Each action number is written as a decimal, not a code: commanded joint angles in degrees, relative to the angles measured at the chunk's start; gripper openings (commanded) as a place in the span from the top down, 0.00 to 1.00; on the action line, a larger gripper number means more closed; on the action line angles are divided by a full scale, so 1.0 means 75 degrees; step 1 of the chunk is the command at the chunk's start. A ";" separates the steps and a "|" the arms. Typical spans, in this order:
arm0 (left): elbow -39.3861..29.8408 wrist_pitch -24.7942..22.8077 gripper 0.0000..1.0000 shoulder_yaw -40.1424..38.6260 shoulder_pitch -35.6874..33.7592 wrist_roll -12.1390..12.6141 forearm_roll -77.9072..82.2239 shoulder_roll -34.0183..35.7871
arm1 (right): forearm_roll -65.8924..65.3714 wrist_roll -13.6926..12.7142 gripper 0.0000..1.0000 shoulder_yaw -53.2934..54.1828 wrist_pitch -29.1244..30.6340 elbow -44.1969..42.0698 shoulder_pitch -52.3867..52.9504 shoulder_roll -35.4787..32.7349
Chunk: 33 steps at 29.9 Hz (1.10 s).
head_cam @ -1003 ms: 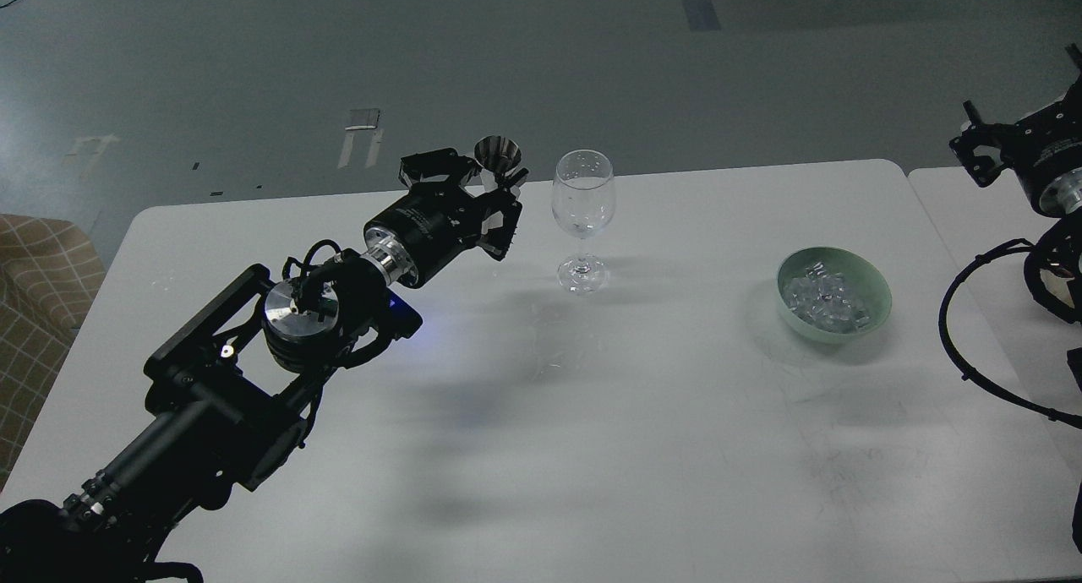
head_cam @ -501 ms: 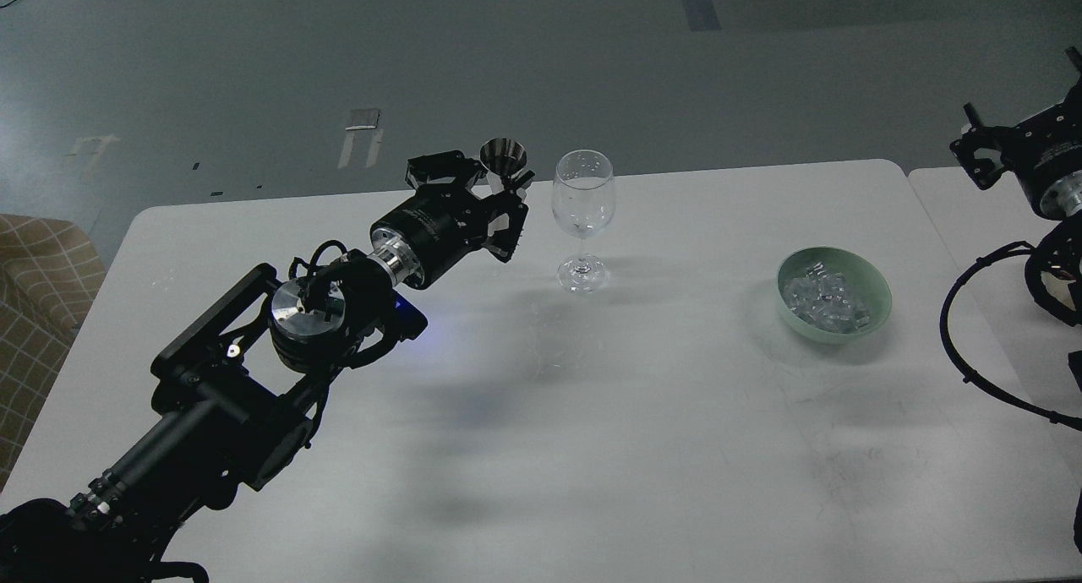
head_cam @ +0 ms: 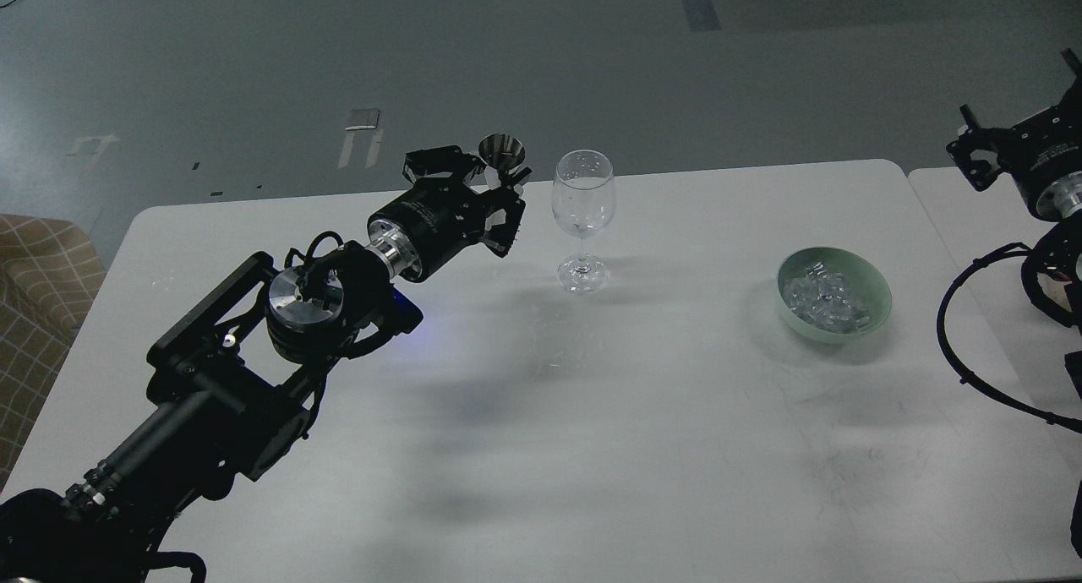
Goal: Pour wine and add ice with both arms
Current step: 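Position the held jigger just above the wine glass rim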
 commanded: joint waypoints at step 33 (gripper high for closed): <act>0.0143 0.0372 0.63 0.0035 -0.0716 0.0074 0.0090 0.0215 | 0.0011 0.0000 0.00 0.0015 0.0010 0.0056 0.0000 -0.0035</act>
